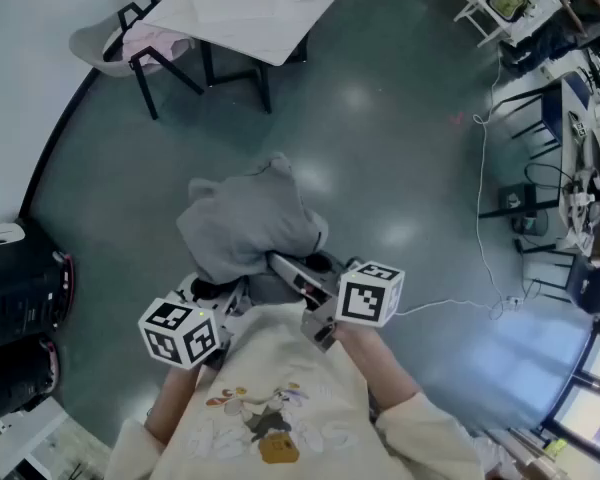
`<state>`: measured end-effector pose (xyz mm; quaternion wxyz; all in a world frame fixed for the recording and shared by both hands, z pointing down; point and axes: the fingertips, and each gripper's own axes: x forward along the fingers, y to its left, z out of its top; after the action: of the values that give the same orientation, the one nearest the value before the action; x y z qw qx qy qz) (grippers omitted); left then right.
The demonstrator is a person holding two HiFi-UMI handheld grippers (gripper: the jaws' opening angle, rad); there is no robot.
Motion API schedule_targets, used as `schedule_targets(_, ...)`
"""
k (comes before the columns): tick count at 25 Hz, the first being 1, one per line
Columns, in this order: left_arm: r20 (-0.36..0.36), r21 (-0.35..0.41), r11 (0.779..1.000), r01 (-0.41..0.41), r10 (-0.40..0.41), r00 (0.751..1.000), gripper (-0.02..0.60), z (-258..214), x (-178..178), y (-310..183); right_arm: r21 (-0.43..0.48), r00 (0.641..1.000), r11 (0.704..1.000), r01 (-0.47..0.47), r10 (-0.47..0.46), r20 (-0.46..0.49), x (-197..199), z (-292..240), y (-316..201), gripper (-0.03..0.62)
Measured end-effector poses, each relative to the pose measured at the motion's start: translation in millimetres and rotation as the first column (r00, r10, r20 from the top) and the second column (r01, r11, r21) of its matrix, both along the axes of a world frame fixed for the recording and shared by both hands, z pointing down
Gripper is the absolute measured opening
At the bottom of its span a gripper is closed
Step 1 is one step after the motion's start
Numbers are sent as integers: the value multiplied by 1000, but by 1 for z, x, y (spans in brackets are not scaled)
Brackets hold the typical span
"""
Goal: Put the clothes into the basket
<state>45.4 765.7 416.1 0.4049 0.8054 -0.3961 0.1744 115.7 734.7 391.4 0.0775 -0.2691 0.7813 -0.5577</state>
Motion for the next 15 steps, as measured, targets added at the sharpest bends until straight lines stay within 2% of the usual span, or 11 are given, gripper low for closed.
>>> schedule_targets(9, 16, -2, 999, 52, -52, 999, 124, 13, 53, 22, -17, 999, 999, 47, -47, -16, 50, 12, 18, 158)
schedule_targets(15, 20, 8, 998, 66, -66, 998, 124, 12, 44, 23, -6, 999, 999, 38, -38, -26, 41, 7, 19, 158)
